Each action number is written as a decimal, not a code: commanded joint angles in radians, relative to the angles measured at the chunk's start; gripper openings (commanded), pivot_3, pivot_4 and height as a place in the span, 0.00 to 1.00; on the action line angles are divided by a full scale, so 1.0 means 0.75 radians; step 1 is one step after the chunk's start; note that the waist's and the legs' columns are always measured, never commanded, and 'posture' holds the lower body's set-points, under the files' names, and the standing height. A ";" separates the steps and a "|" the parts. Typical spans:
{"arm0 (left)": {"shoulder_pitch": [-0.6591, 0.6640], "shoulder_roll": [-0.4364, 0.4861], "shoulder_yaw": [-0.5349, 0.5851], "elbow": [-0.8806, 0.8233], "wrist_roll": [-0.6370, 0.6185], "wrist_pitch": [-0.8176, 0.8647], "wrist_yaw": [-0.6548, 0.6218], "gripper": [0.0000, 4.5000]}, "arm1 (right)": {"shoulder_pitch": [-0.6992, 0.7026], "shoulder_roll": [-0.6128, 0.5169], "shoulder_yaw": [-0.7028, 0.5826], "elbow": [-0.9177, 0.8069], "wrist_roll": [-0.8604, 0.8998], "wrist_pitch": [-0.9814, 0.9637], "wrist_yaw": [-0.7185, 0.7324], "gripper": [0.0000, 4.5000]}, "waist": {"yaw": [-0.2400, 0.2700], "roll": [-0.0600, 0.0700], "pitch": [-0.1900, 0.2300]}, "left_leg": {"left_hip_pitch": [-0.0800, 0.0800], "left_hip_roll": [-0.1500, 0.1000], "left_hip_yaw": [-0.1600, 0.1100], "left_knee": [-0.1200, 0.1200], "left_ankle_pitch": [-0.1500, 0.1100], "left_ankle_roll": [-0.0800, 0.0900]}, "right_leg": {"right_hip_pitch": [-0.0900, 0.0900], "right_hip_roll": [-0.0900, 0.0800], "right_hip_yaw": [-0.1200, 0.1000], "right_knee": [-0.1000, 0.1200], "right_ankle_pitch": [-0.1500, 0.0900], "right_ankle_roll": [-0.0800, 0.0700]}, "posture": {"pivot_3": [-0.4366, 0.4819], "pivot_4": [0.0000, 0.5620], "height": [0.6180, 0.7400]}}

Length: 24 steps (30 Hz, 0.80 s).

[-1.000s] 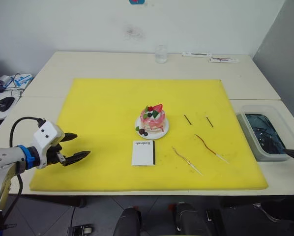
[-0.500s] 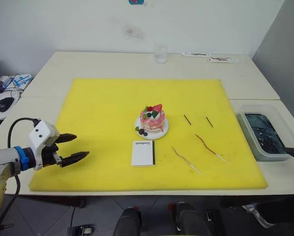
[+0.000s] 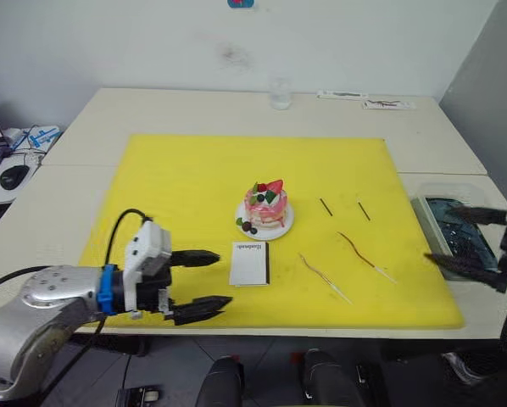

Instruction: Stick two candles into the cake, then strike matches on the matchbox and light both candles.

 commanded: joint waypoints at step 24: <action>-0.259 -0.161 -0.359 -0.058 0.013 -0.056 0.100 1.00 | -0.163 0.061 0.611 0.118 -0.263 0.171 -0.358 0.99 | -0.004 -0.001 0.000 | 0.008 -0.001 0.000 0.000 0.000 0.000 | 0.008 0.000 0.001 -0.003 0.000 0.000 | 0.48 0.27 1.00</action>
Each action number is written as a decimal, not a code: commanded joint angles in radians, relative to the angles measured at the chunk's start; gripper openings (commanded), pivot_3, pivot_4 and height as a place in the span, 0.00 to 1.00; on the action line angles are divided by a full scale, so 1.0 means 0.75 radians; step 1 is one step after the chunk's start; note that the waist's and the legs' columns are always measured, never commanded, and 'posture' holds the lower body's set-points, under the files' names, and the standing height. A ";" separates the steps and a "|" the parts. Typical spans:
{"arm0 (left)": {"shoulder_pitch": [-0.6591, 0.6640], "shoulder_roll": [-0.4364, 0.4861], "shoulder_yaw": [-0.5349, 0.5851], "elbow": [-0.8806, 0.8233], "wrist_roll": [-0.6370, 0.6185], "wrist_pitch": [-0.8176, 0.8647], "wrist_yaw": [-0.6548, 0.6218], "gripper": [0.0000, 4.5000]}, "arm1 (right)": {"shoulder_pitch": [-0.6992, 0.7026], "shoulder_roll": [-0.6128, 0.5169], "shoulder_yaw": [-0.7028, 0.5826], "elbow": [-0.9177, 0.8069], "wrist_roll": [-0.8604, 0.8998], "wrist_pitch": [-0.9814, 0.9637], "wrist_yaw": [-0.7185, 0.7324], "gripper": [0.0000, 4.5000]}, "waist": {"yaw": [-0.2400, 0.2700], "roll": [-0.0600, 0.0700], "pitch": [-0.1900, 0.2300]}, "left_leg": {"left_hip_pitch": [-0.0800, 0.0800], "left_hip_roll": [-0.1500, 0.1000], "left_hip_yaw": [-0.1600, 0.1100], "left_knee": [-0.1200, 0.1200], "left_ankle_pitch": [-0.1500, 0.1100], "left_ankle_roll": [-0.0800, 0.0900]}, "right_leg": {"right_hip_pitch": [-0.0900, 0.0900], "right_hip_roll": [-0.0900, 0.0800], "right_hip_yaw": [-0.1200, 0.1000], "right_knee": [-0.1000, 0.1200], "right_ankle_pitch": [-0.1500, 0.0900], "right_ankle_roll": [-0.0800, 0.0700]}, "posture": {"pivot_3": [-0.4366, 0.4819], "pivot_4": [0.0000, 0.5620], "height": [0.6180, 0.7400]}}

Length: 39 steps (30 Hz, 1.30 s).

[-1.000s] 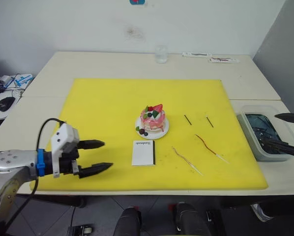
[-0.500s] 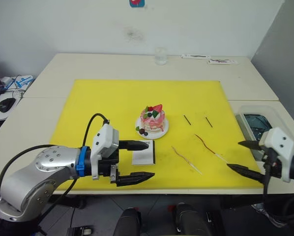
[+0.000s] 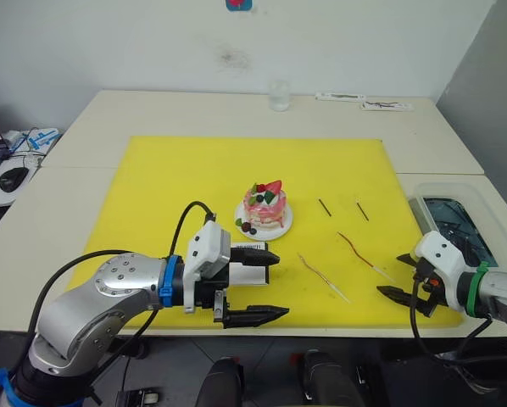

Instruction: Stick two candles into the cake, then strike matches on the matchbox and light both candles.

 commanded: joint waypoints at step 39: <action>-0.020 -0.282 0.143 0.176 -0.571 0.355 0.417 1.00 | -0.386 0.270 -0.361 -0.203 0.864 0.433 -0.162 0.00 | -0.002 -0.001 0.000 | 0.000 0.000 -0.003 0.000 0.000 0.000 | 0.000 0.001 -0.001 0.000 0.000 0.000 | 0.48 0.27 1.00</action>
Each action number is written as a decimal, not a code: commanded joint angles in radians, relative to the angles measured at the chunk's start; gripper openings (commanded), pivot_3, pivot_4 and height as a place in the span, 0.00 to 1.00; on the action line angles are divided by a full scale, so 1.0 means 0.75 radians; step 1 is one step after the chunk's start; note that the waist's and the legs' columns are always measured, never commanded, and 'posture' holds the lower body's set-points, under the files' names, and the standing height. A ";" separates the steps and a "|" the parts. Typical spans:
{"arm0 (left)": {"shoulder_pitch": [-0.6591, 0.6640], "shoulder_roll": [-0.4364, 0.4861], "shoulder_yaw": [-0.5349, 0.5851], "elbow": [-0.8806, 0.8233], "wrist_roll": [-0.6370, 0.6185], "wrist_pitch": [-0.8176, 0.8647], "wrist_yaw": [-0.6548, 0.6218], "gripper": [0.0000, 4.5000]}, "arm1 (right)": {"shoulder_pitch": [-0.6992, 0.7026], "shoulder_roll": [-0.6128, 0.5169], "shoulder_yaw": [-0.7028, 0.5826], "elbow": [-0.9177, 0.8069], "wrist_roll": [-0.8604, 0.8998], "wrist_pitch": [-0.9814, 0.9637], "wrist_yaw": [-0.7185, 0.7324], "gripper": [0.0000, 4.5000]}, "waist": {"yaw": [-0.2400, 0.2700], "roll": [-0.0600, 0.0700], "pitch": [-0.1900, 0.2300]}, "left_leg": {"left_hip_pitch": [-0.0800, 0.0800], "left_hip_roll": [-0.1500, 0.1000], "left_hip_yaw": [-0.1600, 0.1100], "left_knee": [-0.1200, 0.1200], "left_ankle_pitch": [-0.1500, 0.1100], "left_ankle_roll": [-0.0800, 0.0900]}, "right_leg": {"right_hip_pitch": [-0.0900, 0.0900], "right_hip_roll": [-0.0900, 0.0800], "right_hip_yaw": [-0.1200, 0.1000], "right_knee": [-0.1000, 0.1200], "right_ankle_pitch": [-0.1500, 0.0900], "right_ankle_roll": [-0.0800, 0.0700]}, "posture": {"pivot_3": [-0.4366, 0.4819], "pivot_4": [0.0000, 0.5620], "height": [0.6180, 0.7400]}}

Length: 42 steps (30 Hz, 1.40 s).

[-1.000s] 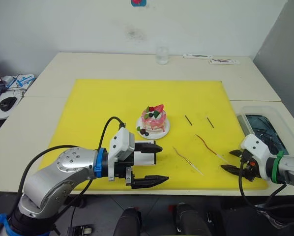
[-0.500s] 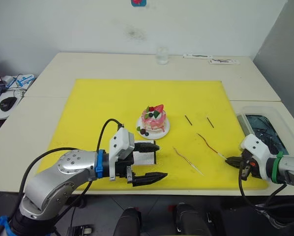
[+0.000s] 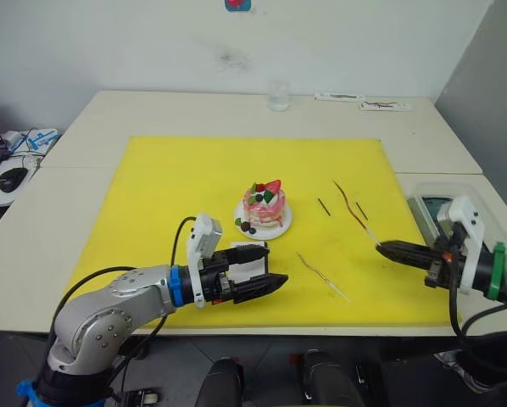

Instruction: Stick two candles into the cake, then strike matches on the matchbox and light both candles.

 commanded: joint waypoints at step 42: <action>-0.354 -0.297 0.001 0.250 -0.808 -0.011 0.468 0.07 | -0.343 0.073 0.356 0.006 0.934 -0.116 -0.623 0.00 | 0.004 0.000 0.000 | -0.008 -0.004 -0.008 -0.001 0.000 0.000 | -0.002 0.000 -0.001 -0.002 -0.002 0.000 | 0.48 0.27 1.00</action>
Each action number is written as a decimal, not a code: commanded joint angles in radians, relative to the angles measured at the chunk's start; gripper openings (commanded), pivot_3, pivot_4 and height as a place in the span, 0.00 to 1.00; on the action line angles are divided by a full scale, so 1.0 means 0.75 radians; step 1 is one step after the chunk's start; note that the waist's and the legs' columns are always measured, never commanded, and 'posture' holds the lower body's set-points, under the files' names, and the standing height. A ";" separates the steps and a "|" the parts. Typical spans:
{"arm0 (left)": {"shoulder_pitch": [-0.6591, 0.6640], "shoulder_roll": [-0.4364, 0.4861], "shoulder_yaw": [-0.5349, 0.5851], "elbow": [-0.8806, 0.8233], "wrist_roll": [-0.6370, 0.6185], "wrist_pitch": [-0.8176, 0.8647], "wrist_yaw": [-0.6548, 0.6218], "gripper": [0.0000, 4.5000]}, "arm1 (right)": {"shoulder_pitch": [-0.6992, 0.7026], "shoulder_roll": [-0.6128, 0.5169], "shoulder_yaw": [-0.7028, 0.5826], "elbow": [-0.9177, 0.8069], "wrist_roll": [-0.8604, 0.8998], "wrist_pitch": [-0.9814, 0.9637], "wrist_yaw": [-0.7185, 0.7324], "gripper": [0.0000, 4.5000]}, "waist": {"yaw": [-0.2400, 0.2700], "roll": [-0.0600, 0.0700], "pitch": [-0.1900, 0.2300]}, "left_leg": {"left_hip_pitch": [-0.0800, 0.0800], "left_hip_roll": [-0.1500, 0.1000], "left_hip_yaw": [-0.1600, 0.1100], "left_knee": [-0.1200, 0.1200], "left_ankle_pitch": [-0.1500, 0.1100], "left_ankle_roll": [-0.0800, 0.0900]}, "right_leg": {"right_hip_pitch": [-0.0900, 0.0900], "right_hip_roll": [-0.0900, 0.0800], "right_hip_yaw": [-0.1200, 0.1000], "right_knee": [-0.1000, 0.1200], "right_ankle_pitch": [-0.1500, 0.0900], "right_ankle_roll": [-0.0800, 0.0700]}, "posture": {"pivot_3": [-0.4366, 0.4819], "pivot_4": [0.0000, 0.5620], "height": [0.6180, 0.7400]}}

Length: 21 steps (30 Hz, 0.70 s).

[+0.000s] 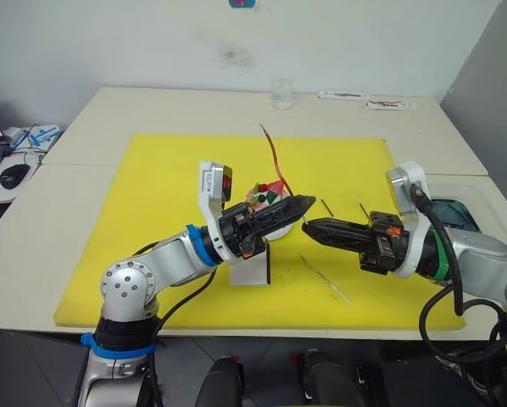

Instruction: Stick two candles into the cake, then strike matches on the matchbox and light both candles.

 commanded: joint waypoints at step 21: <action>-0.024 0.268 0.148 -0.132 0.165 -0.060 -0.030 0.00 | 0.079 -0.266 -0.042 -0.104 -0.356 -0.074 0.280 0.60 | 0.001 0.000 0.000 | -0.006 0.000 0.000 -0.002 0.000 0.000 | -0.008 0.000 0.000 0.000 -0.001 -0.001 | 0.48 0.27 1.00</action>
